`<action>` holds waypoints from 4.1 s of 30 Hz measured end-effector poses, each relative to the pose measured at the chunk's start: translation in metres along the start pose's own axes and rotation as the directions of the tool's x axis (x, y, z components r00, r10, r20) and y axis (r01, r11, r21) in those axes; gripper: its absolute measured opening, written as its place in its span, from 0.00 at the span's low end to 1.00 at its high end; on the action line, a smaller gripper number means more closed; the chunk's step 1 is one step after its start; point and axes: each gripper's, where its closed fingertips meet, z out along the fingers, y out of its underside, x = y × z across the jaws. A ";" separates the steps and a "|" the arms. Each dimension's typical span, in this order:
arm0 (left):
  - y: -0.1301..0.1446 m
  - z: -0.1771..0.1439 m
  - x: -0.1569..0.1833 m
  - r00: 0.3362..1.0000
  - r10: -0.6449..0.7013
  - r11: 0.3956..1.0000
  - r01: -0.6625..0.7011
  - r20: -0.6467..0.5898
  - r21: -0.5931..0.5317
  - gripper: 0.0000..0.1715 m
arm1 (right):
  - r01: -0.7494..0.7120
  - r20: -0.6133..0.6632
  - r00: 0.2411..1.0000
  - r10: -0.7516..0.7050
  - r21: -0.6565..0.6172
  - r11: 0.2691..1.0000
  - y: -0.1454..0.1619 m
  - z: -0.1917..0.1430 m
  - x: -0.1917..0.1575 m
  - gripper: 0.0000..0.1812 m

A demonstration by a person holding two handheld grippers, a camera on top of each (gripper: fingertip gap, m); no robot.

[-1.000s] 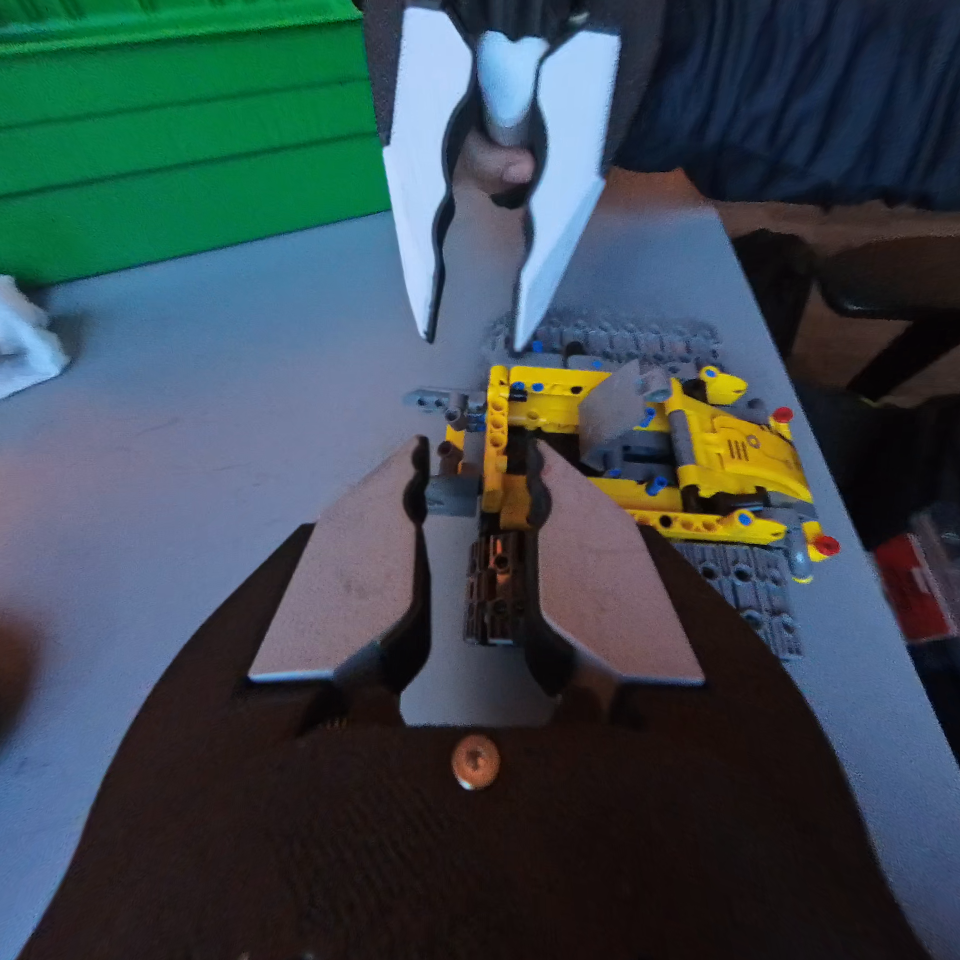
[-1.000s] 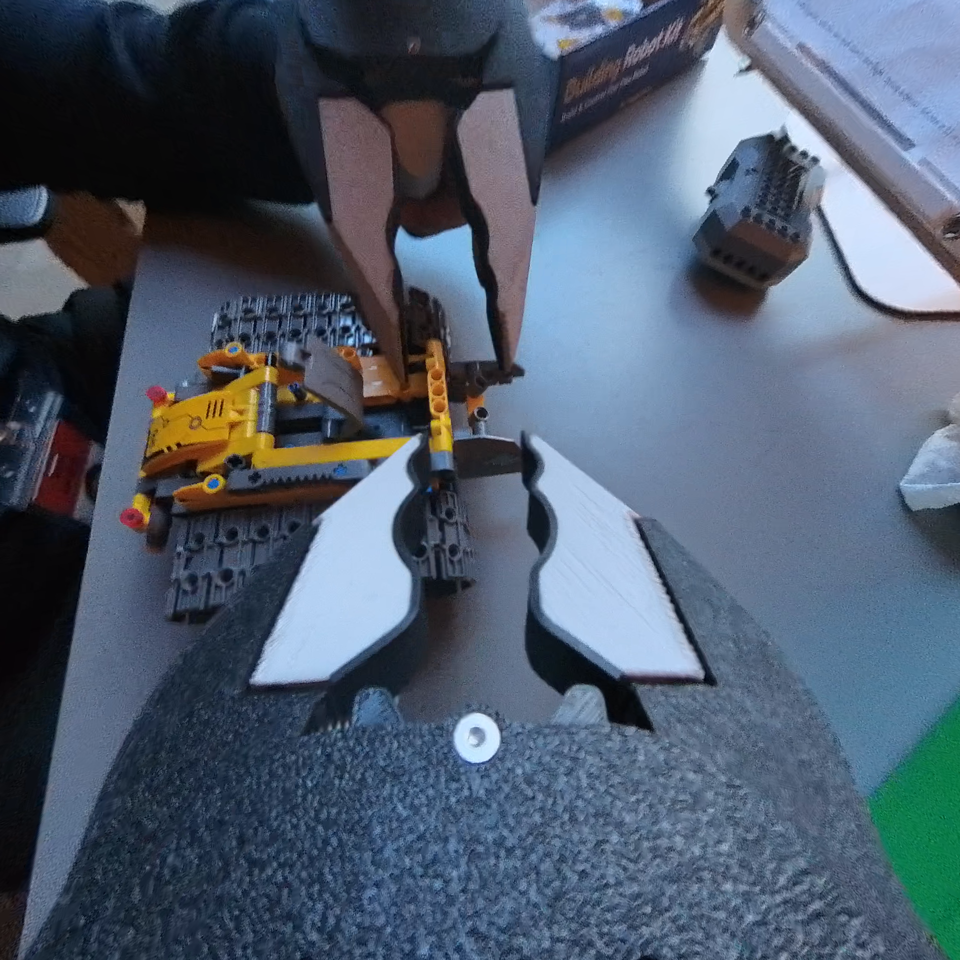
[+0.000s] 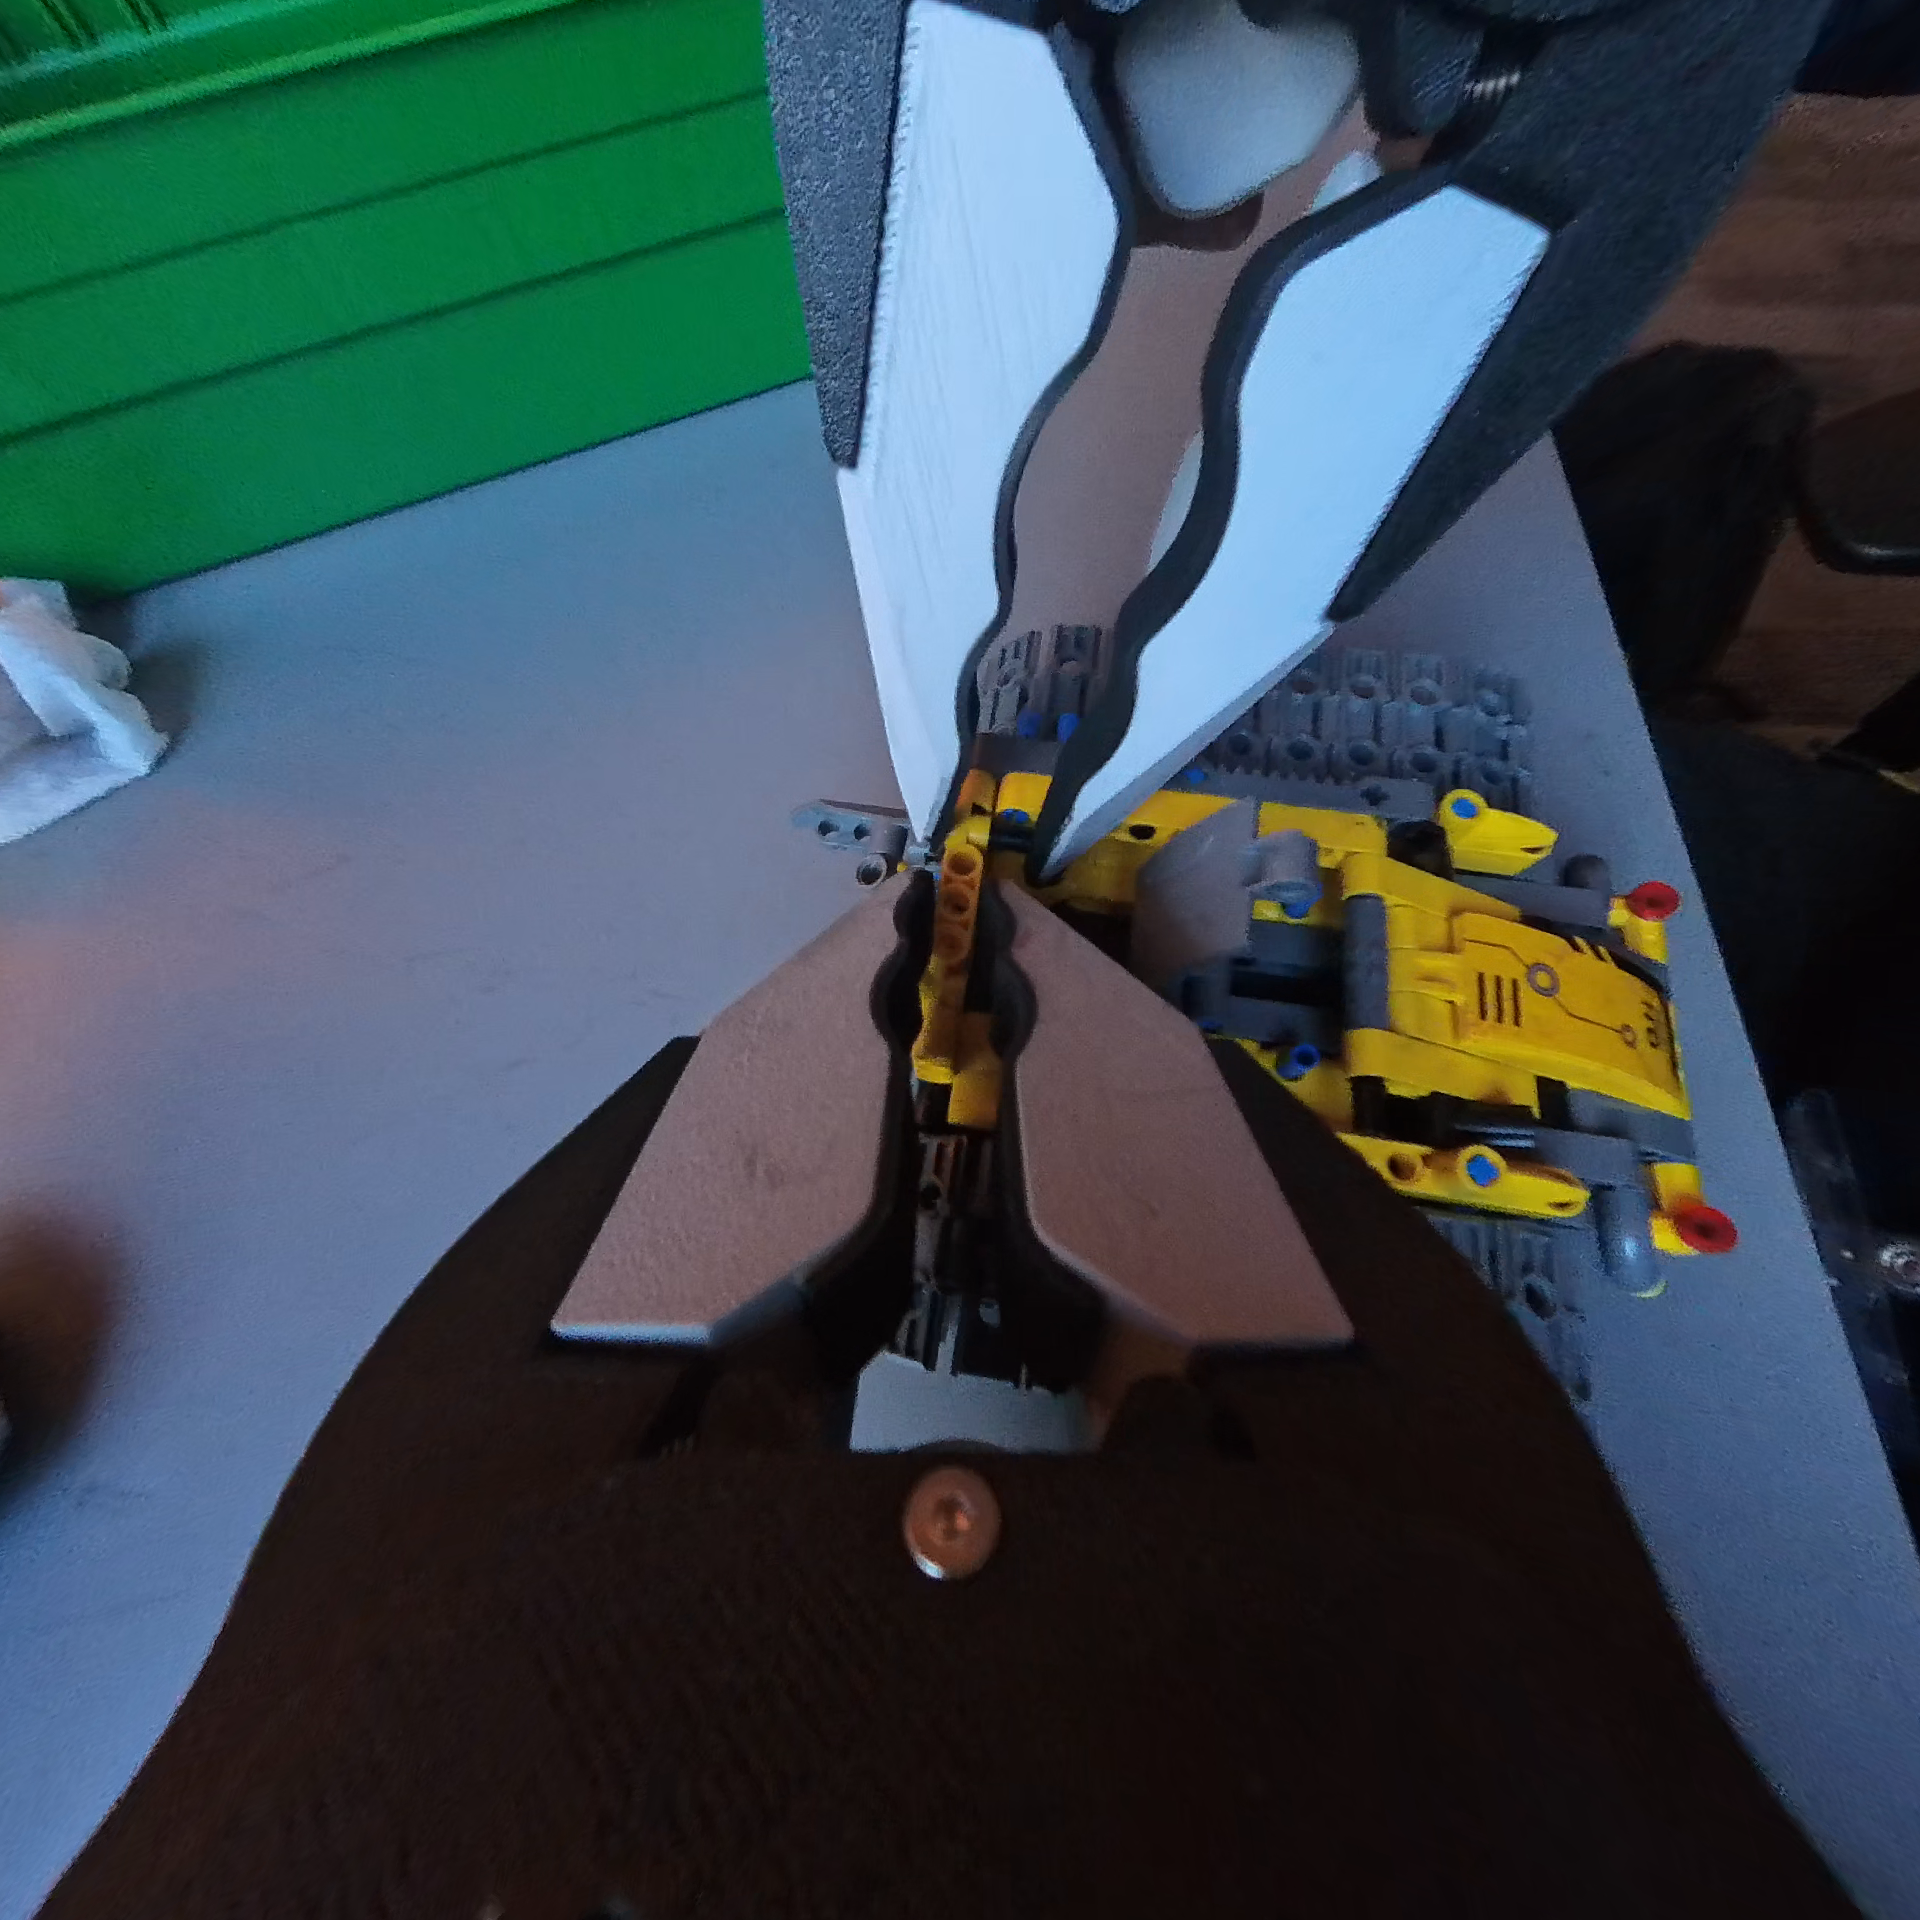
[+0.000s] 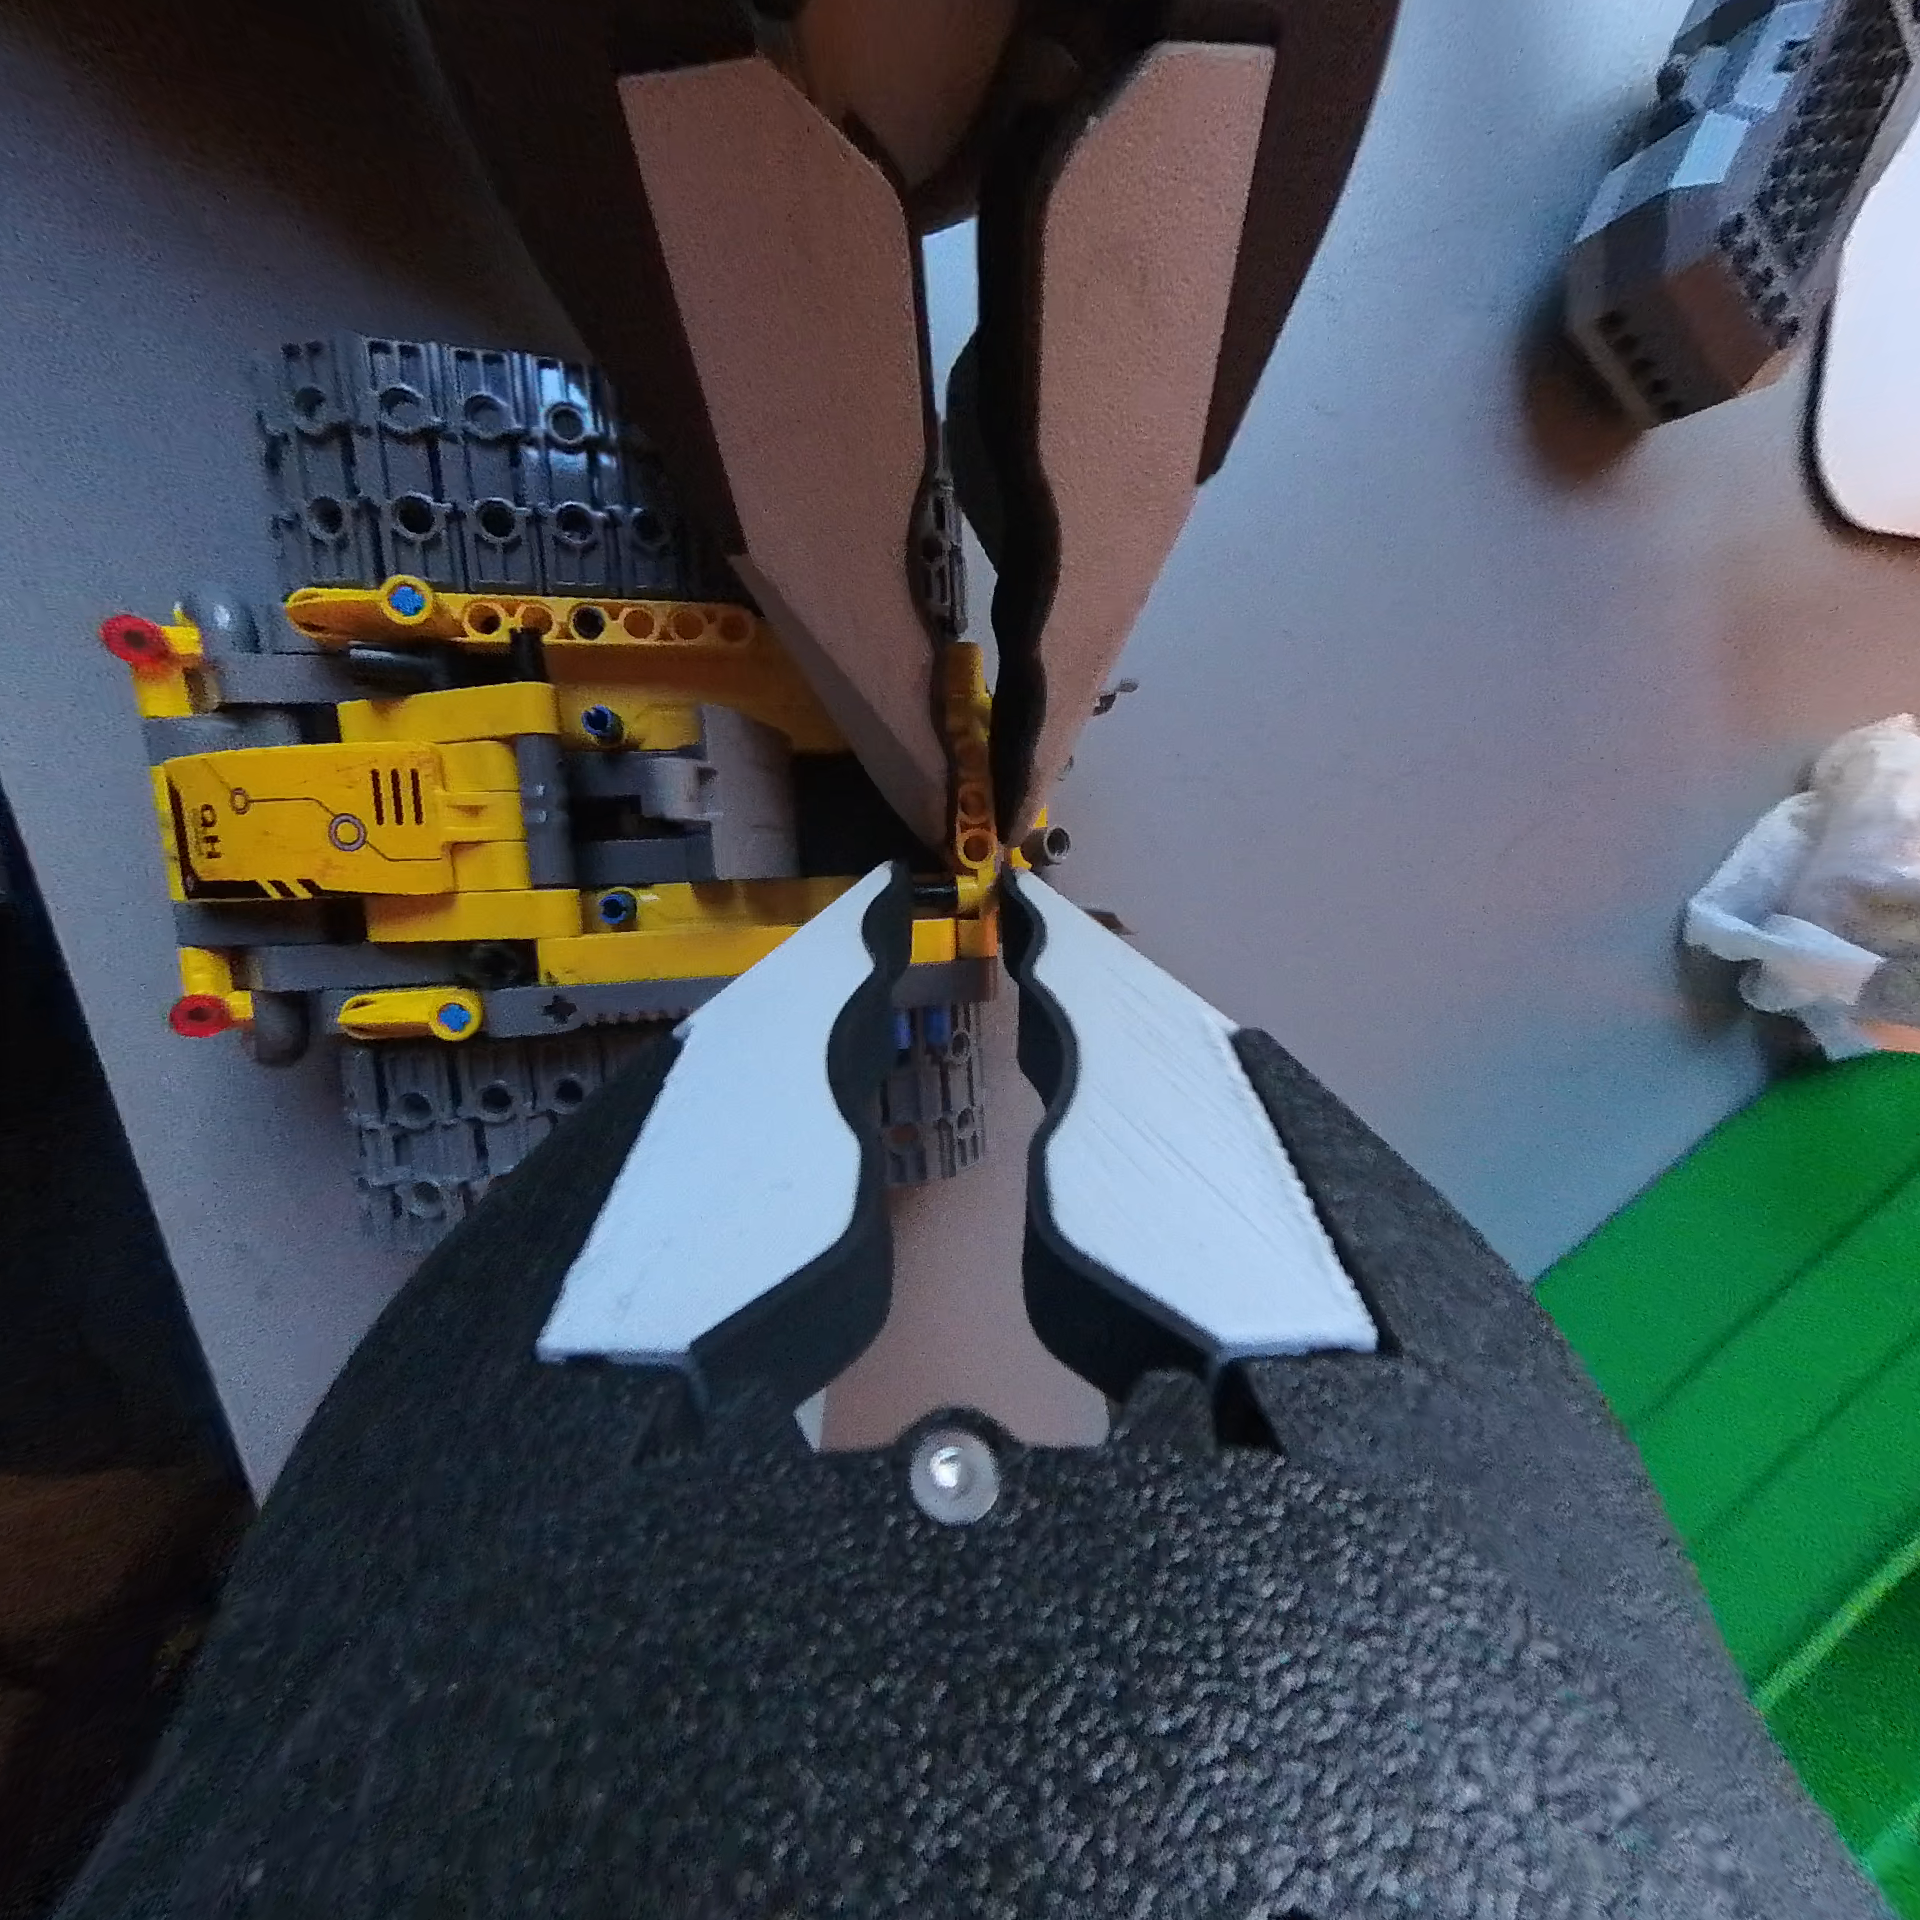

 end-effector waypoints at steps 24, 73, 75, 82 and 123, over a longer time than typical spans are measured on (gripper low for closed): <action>-0.024 -0.019 0.012 0.970 0.168 0.983 -0.178 0.173 0.043 0.03 | 0.091 -0.199 0.975 -0.102 -0.065 0.994 -0.010 -0.029 -0.004 0.08; 0.014 -0.018 0.009 0.998 0.057 0.997 -0.058 0.015 0.046 0.04 | -0.067 0.238 0.969 0.069 -0.018 0.998 -0.014 0.007 -0.011 0.09; 0.014 -0.018 0.009 1.000 0.027 0.998 -0.027 0.002 0.051 0.04 | -0.077 0.231 0.970 0.070 0.018 0.997 -0.015 0.009 -0.010 0.08; 0.016 -0.018 0.010 1.000 0.016 0.999 -0.016 -0.008 0.036 0.04 | 0.021 0.078 0.996 -0.032 0.133 0.991 -0.017 0.010 -0.011 0.07; -0.010 -0.048 -0.020 0.959 -0.275 0.932 0.247 0.071 0.266 0.06 | -0.447 -0.156 0.784 0.600 0.528 0.722 0.022 -0.065 0.003 0.11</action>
